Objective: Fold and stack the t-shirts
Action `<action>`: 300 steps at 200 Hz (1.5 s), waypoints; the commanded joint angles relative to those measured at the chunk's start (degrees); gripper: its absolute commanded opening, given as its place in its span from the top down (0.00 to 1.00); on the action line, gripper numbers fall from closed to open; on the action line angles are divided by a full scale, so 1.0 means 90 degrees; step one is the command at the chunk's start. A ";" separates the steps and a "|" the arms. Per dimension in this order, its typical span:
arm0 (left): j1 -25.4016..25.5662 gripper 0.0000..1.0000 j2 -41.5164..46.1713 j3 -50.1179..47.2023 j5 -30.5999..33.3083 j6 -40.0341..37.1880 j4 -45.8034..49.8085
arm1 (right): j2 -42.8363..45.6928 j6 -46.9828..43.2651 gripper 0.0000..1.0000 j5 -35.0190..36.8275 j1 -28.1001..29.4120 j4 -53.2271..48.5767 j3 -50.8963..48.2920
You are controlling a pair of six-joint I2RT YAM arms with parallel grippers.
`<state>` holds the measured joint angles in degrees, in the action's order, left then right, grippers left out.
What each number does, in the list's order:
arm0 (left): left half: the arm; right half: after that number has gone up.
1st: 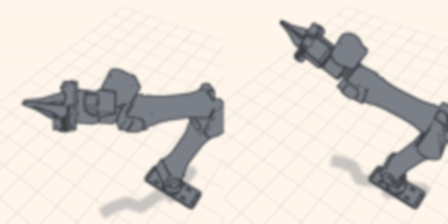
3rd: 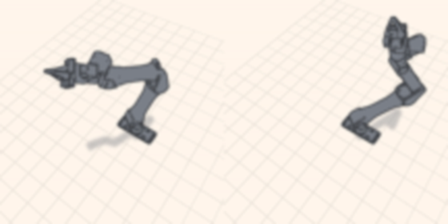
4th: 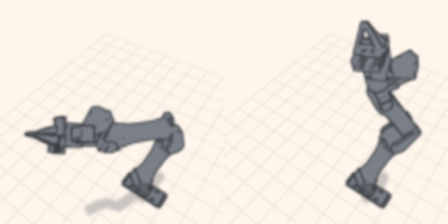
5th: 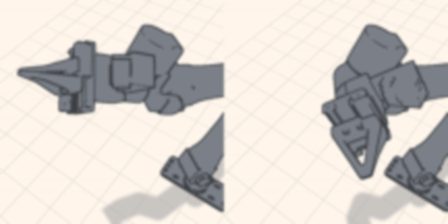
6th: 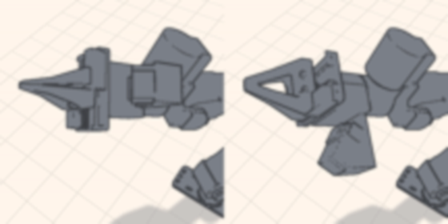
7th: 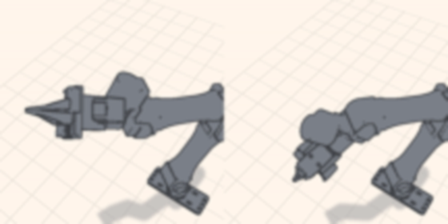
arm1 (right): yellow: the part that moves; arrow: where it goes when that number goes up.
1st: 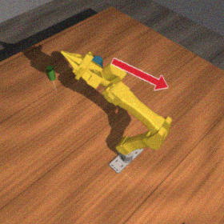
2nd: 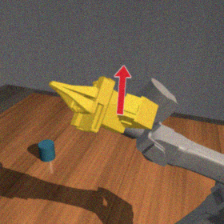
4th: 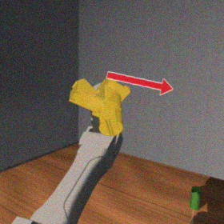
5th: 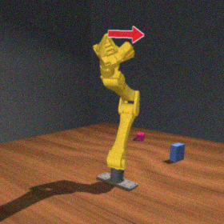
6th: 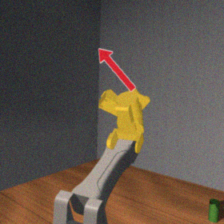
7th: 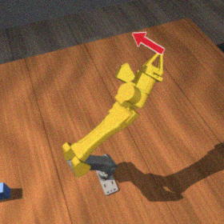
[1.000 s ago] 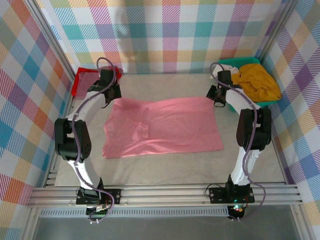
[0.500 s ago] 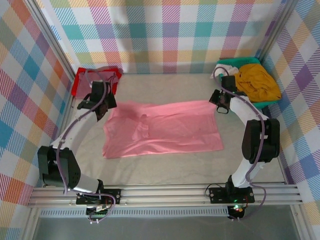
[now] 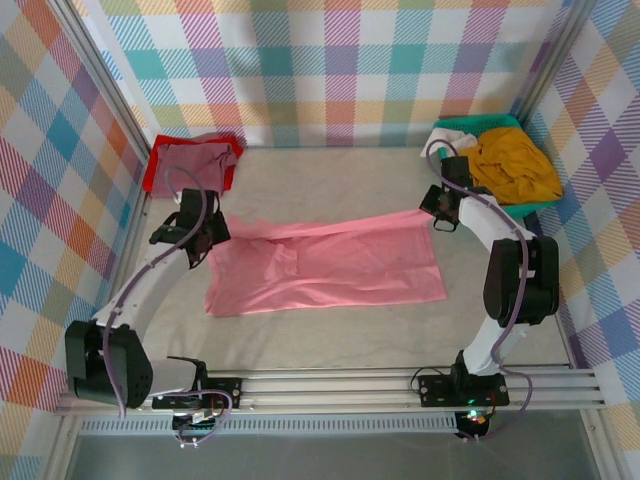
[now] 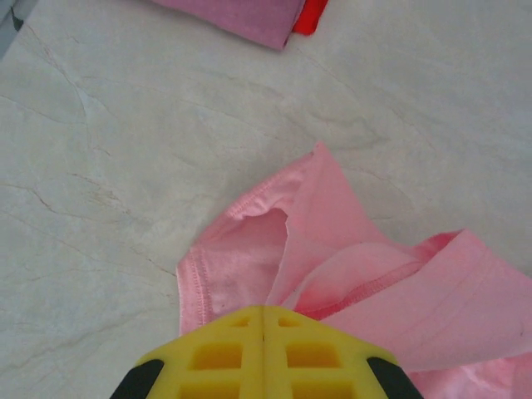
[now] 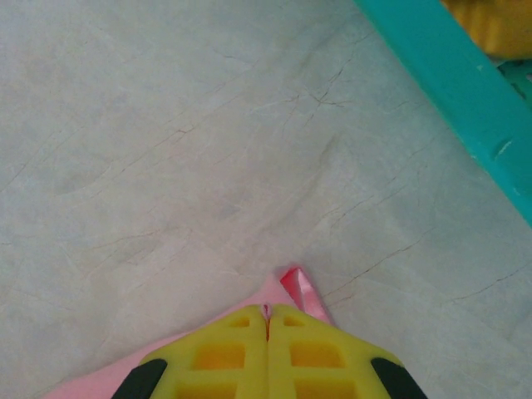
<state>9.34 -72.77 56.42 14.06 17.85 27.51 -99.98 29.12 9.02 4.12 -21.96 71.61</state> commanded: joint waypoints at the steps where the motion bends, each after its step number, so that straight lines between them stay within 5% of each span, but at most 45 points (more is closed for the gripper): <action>1: 0.0046 1.00 0.0314 -0.0086 -0.0085 0.0162 0.0386 | 0.0214 0.0184 1.00 0.0190 -0.0020 -0.0035 -0.0206; 103: 0.0085 1.00 0.0636 -0.1066 -0.0641 0.0831 0.0739 | 0.0553 0.0363 1.00 0.0275 -0.0025 0.0125 -0.1193; 153: 0.0110 1.00 0.0811 -0.1443 -0.0988 0.0985 0.0870 | 0.1190 0.0604 0.84 0.0426 -0.0025 0.0040 -0.1785; 177: 0.0150 0.60 0.1139 -0.1718 -0.1297 0.1041 0.1065 | 0.1627 0.0649 0.72 0.0369 -0.0023 -0.0302 -0.1954; 215: 0.0168 0.58 0.1818 -0.1750 -0.1511 0.0715 0.0853 | 0.2232 0.0436 0.64 -0.0724 0.0002 0.0163 -0.2291; 300: 0.0715 0.54 -0.1874 0.0910 -0.2179 -0.0707 0.0107 | 0.1168 0.0137 0.62 -0.1444 0.1018 0.0382 -0.1297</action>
<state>13.89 -84.66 60.75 -3.90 15.94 30.13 -89.25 30.83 -2.15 12.36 -19.86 58.65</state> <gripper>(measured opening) 0.456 0.375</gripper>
